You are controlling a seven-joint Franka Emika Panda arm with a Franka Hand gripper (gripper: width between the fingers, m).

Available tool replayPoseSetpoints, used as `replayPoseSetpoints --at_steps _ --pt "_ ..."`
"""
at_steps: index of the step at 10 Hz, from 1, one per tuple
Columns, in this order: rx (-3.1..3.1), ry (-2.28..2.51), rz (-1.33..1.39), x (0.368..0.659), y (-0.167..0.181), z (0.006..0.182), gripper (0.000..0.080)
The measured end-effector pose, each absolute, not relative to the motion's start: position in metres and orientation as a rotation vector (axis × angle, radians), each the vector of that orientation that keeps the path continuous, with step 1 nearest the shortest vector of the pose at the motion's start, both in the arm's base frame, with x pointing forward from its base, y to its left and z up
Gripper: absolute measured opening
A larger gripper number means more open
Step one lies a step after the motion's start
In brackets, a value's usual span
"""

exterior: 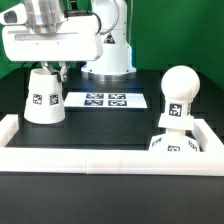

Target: Assemble lamp

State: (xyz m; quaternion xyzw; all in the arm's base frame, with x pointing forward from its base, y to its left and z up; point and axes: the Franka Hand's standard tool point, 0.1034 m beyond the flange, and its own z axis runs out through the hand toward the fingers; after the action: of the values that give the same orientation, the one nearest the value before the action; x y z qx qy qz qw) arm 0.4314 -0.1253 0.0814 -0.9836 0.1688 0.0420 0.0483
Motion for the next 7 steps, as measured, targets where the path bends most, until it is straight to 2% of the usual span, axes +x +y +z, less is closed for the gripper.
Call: replayPoseSetpoints --at_steps 4,5,7 --pt "-2.990 0.510 0.142 0.432 -0.123 0.084 0.0045" --pt "-2.966 0.510 0.159 0.436 -0.115 0.095 0.0045" --pt "-2.906 0.588 0.159 0.454 -0.085 0.134 0.0045"
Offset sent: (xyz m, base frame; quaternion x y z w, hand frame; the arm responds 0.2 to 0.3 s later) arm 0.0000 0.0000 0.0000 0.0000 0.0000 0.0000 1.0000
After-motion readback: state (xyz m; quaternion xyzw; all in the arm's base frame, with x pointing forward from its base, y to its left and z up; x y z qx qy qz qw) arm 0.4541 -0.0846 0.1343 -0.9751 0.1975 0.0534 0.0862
